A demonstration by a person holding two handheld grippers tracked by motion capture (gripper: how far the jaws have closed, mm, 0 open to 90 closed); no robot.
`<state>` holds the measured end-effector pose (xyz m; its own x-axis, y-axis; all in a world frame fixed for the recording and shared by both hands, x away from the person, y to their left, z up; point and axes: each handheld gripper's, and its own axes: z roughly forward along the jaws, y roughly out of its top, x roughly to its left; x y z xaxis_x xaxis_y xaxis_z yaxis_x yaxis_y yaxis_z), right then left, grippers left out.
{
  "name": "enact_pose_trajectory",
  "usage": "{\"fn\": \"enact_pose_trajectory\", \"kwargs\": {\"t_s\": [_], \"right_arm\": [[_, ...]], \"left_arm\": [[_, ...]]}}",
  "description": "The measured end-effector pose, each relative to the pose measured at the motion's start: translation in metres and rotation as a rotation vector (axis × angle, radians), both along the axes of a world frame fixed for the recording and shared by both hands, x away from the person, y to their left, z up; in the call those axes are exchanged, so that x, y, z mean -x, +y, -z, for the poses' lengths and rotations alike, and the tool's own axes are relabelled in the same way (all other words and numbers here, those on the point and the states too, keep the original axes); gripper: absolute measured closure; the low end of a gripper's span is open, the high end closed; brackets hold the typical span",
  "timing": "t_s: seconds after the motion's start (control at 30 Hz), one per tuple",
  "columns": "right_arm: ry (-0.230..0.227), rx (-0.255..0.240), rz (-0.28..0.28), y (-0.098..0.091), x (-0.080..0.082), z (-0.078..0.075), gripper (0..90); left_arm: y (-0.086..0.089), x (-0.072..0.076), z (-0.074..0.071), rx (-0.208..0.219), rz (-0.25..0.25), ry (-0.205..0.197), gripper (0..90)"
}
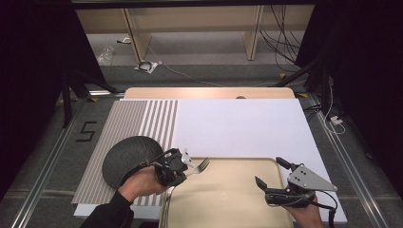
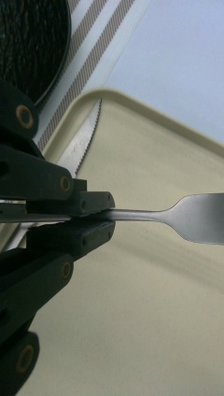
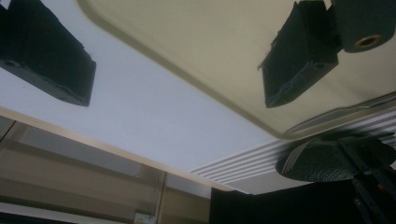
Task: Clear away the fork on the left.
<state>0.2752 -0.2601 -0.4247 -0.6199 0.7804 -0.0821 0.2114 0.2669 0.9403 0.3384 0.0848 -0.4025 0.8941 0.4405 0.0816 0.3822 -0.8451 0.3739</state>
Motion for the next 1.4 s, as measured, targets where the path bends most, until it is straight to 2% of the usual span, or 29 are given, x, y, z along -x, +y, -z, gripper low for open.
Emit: {"fn": "enact_pose_trajectory", "kwargs": {"t_s": [0.23,0.63,0.87,1.1,1.4], "right_arm": [[-0.001,0.000,0.000,0.000,0.000,0.000,10.7],[0.000,0.000,-0.001,0.000,0.000,0.000,10.7],[0.000,0.000,-0.002,0.000,0.000,0.000,10.7],[0.000,-0.001,-0.002,0.001,0.000,0.000,10.7],[-0.001,0.002,-0.004,0.001,0.000,0.000,10.7]], "left_arm": [[-0.007,0.010,0.002,-0.002,0.016,0.018,84.0],[-0.023,0.030,0.001,-0.002,0.070,0.044,84.0],[-0.033,0.038,0.008,-0.029,0.100,0.070,84.0],[-0.038,0.042,0.014,-0.034,0.094,0.089,84.0],[-0.049,0.051,0.028,-0.055,0.132,0.137,83.9]]}}
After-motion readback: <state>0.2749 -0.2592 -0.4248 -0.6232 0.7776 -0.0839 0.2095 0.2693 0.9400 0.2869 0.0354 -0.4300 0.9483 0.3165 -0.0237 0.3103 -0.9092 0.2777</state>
